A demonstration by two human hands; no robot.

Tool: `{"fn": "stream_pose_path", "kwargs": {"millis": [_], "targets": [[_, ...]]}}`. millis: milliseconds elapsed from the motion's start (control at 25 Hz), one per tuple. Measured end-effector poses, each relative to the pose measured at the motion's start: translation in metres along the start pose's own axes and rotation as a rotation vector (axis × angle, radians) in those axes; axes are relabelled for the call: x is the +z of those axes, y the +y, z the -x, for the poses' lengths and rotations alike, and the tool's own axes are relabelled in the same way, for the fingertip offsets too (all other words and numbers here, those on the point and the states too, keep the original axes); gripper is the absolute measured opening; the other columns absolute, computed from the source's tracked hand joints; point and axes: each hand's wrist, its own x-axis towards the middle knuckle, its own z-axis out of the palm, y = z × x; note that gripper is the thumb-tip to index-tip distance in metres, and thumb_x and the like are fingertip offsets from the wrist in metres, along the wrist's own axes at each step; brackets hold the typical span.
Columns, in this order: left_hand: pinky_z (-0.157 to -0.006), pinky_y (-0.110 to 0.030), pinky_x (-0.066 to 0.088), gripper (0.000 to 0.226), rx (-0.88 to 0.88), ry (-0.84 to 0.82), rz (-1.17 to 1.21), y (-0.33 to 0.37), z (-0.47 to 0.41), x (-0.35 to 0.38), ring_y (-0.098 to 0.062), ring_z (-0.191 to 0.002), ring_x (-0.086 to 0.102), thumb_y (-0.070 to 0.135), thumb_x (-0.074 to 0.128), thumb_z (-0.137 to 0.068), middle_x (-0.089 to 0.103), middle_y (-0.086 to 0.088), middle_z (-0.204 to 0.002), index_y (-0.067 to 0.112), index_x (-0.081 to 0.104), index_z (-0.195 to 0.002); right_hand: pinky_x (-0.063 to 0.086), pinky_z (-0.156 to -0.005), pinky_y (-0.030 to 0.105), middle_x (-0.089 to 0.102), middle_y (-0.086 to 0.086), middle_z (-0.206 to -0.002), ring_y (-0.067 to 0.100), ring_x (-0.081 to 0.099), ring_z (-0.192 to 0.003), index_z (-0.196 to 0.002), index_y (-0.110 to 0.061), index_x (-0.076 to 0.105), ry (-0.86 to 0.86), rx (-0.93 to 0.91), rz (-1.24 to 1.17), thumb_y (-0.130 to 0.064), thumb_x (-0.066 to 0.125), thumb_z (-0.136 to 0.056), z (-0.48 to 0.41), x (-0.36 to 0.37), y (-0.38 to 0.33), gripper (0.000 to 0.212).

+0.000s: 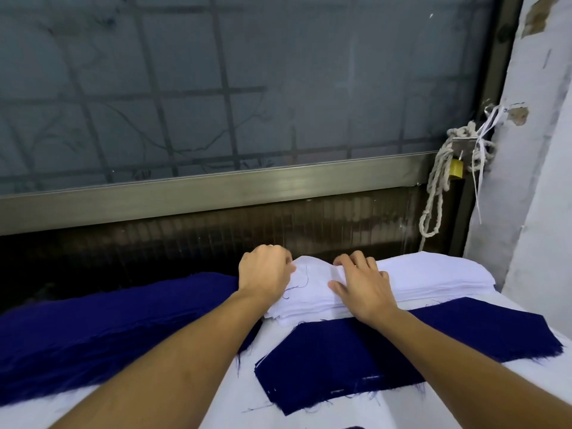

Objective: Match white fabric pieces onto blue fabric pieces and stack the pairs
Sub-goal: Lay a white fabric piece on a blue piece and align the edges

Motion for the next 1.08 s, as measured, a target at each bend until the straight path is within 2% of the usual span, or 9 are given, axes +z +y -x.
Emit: {"fn": "stream_pose_path", "kwargs": {"millis": [120,240,320,360,440,560,760,960,1080], "targets": [[-0.066,-0.035,0.056,0.01,0.047,-0.066,0.294,0.004,0.004,-0.011,-0.014,-0.072,0.064,0.03,0.063,-0.097,0.066,0.007,-0.076,0.026,0.063,-0.088,0.03,-0.112,0.041,0.039,-0.012,-0.15,0.013,0.031,-0.141,-0.148,-0.035,0.037,0.067,-0.1,-0.114,-0.042,0.061,-0.096,-0.002,-0.014,-0.012,0.057],[-0.068,-0.04,0.055,0.01,0.125,-0.12,0.403,0.009,0.009,-0.024,-0.018,-0.073,0.063,0.031,0.058,-0.101,0.064,0.002,-0.08,0.026,0.055,-0.093,0.027,-0.11,0.041,0.055,-0.015,-0.134,0.011,0.037,-0.136,-0.134,-0.038,0.053,0.03,-0.122,-0.242,-0.041,0.061,-0.097,-0.007,-0.033,-0.028,0.038],[-0.069,-0.044,0.055,0.01,0.151,-0.071,0.408,0.009,0.012,-0.035,-0.02,-0.074,0.061,0.031,0.053,-0.103,0.063,0.001,-0.082,0.026,0.053,-0.095,0.034,-0.102,0.042,0.064,-0.014,-0.097,0.012,0.053,-0.111,-0.099,-0.033,0.064,0.012,-0.118,-0.259,-0.042,0.062,-0.096,-0.008,-0.043,-0.035,0.009],[-0.069,-0.046,0.056,0.011,0.15,-0.043,0.419,0.008,0.014,-0.042,-0.021,-0.075,0.062,0.031,0.051,-0.104,0.064,0.001,-0.082,0.026,0.052,-0.095,0.038,-0.094,0.041,0.061,-0.011,-0.079,0.01,0.056,-0.092,-0.083,-0.031,0.062,0.016,-0.108,-0.301,-0.042,0.064,-0.095,-0.006,-0.049,-0.037,0.016],[-0.067,-0.047,0.057,0.013,0.12,0.01,0.466,0.002,0.019,-0.058,-0.021,-0.072,0.063,0.03,0.05,-0.104,0.065,0.001,-0.079,0.028,0.052,-0.091,0.042,-0.08,0.037,0.055,-0.008,-0.066,0.01,0.052,-0.07,-0.072,-0.029,0.058,0.0,-0.065,-0.418,-0.041,0.069,-0.092,-0.002,-0.062,-0.039,0.025],[-0.062,-0.042,0.055,0.018,0.046,0.073,0.549,-0.014,0.031,-0.083,-0.022,-0.067,0.064,0.029,0.052,-0.104,0.065,0.0,-0.075,0.031,0.051,-0.085,0.048,-0.076,0.037,0.063,-0.007,-0.072,0.013,0.059,-0.074,-0.078,-0.024,0.067,-0.061,-0.039,-0.504,-0.034,0.073,-0.09,0.006,-0.09,-0.044,0.017],[-0.066,-0.026,0.046,0.014,-0.047,0.126,0.553,-0.048,0.059,-0.125,-0.013,-0.082,0.062,0.028,0.055,-0.103,0.065,0.005,-0.087,0.028,0.057,-0.09,0.043,-0.07,0.033,0.056,-0.006,-0.066,0.012,0.051,-0.067,-0.071,-0.019,0.068,-0.175,-0.079,-0.49,-0.03,0.073,-0.091,0.03,-0.127,-0.049,0.024],[-0.064,-0.026,0.039,0.016,-0.1,0.123,0.529,-0.088,0.105,-0.175,-0.008,-0.079,0.058,0.029,0.058,-0.102,0.065,0.006,-0.087,0.028,0.058,-0.086,0.032,-0.057,0.025,0.044,-0.014,-0.046,0.004,0.04,-0.054,-0.052,-0.028,0.055,-0.218,-0.082,-0.487,-0.029,0.077,-0.088,0.065,-0.151,-0.065,0.042],[-0.067,-0.033,0.043,0.015,-0.141,0.115,0.518,-0.112,0.135,-0.2,-0.012,-0.076,0.058,0.028,0.059,-0.101,0.066,0.003,-0.085,0.024,0.061,-0.087,0.038,-0.062,0.031,0.053,0.002,-0.06,0.015,0.05,-0.061,-0.071,-0.01,0.07,-0.312,-0.084,-0.446,-0.033,0.074,-0.09,0.086,-0.157,-0.074,0.03]]}}
